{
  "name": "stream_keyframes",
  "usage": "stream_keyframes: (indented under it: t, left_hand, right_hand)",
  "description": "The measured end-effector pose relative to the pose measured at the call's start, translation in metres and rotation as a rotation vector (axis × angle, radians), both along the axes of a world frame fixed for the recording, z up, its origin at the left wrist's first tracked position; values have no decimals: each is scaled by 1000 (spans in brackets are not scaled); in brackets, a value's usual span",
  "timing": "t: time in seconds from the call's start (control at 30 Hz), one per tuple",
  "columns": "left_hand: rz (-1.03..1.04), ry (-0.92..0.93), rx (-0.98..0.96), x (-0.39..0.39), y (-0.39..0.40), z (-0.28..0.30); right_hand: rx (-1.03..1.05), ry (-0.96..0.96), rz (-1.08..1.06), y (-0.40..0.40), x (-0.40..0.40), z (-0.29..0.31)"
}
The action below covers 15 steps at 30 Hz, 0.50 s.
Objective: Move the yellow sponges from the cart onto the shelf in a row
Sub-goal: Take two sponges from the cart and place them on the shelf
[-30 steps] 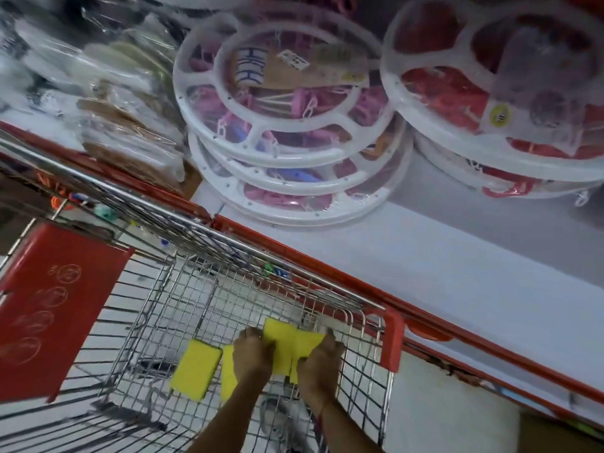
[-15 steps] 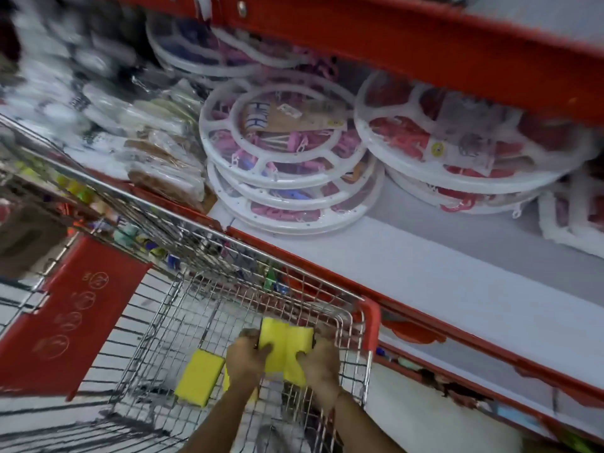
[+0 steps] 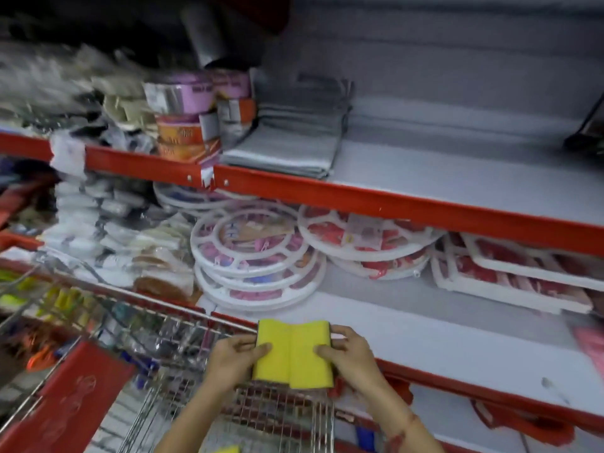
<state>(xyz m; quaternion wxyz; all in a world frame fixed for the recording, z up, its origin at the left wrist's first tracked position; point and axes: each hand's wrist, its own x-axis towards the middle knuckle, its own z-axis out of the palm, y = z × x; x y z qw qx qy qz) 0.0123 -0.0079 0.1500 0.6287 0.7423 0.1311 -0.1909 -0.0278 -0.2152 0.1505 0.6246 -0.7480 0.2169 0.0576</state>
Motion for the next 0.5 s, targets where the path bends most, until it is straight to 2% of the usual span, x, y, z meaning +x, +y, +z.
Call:
stream_keyframes:
  t: [0.23, 0.5]
  left_hand:
    - [-123, -192, -163, 29, -54, 112]
    - [-259, -438, -223, 83, -135, 213]
  right_hand:
    - [101, -251, -48, -63, 1, 123]
    - [92, -430, -193, -139, 19, 230]
